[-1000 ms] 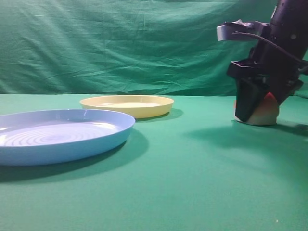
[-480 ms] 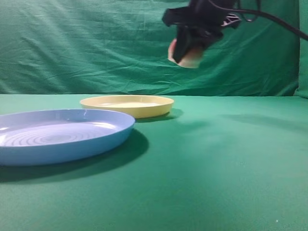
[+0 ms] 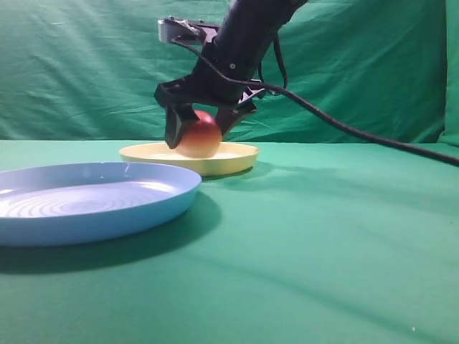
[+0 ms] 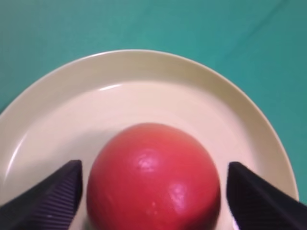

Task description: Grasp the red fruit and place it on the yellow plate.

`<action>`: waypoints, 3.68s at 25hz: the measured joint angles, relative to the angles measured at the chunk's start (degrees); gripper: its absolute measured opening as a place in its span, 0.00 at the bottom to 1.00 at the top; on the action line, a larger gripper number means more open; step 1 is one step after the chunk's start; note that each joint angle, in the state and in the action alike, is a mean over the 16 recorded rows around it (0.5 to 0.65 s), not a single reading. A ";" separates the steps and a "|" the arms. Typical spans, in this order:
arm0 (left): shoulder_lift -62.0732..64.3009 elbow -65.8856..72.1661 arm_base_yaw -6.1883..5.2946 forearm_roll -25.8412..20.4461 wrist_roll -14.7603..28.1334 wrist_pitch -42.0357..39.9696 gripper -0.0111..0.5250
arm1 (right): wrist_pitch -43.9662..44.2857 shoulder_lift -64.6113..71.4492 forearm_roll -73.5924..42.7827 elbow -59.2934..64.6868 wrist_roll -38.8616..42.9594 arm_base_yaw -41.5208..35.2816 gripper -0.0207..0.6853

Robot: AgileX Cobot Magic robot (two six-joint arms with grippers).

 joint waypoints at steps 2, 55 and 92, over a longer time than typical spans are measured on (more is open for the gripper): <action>0.00 0.00 0.00 0.00 0.00 0.00 0.31 | 3.78 -1.92 -0.84 -1.40 0.60 0.00 0.71; 0.00 0.00 0.00 0.00 0.00 0.00 0.31 | 14.69 -105.43 -5.79 71.15 16.63 5.43 0.03; 0.00 0.00 0.00 0.00 0.00 0.00 0.31 | -9.67 -127.11 -7.76 105.78 16.83 -28.01 0.03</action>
